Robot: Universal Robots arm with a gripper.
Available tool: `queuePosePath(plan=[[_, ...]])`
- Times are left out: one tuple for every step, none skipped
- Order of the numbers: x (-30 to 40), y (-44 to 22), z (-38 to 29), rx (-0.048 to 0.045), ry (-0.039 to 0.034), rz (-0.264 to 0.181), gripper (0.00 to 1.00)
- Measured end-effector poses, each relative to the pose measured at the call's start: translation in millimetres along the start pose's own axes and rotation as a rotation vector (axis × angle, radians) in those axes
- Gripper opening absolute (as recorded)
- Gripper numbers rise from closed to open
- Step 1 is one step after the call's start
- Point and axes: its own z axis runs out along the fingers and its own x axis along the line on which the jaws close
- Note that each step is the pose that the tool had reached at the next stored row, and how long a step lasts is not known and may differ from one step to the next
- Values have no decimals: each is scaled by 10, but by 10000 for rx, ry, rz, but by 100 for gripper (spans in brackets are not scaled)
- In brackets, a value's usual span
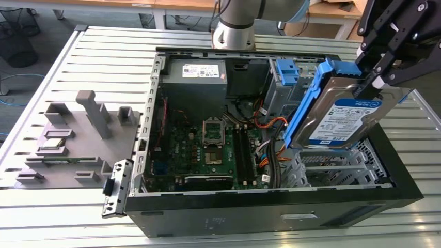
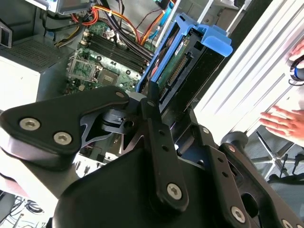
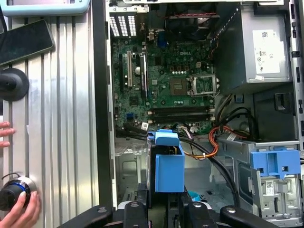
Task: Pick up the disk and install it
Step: 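Pick up the disk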
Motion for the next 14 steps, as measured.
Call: queuePosePath(plan=[[4,-11,3,0,0,0,35],[8,-23,6,0,1,0,35],[12,-35,11,0,0,0,35],[16,-47,15,0,-2,0,35],[19,-59,18,0,-1,0,35],[21,-72,21,0,1,0,35],[24,-85,25,0,0,-1,35],[26,-100,29,0,-1,-2,35],[27,-114,32,-1,-1,-4,35],[28,-128,35,-1,0,-9,35],[30,-140,39,-1,1,-16,35],[31,-152,41,-1,2,-27,35],[32,-165,45,-2,4,-40,35],[33,-177,48,-3,5,-53,35]])
